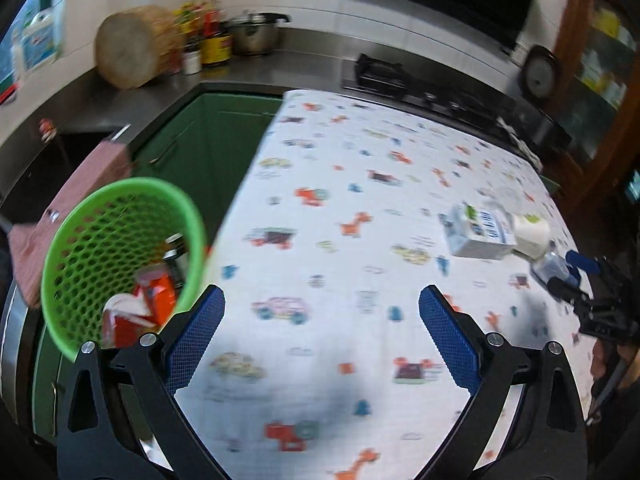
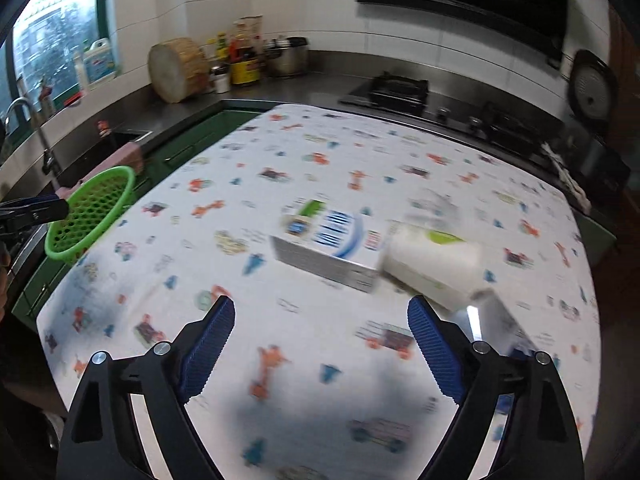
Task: Collect trash
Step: 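Move both tools back over the remaining trash on the table, then grasp the crushed blue-and-silver can with the right tool while the left tool grasps the white milk carton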
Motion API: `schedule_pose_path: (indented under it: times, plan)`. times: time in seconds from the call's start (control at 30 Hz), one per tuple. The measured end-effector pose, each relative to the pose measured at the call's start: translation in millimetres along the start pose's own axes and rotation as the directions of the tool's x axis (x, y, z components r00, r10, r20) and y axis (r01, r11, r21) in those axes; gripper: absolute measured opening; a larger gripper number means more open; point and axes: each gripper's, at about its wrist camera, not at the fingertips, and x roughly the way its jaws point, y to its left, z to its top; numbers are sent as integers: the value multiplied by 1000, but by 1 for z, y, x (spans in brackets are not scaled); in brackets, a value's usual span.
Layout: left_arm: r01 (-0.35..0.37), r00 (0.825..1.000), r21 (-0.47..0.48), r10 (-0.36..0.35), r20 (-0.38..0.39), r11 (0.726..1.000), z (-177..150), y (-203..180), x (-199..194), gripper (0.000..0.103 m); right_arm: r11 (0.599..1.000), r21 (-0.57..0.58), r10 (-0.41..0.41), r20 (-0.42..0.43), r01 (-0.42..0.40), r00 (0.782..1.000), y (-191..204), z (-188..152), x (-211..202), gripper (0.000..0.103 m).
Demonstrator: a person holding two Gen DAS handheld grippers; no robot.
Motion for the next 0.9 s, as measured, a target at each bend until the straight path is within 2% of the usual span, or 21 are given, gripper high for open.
schedule_pose_path:
  times: [0.23,0.5,0.7,0.9]
  plan:
    - [38,999,102,-37,-15,994,5,-60,11,97,999,19,-48,-57,49,997,-71,-12,-7,89]
    - [85,995,212,-73,-68,974,6,-118,38,97,997,-58,-51,-146,43,988,-107,-22,9,90]
    - [137,988,326,-104,-116,935,8,-156,68,97,994,-101,-48,-183,30,982,-118,-27,27,90]
    - [154,985,416,-106,-136,896,15,-177,98,97,991,-131,-39,-215,11,976,-128,-24,39,90]
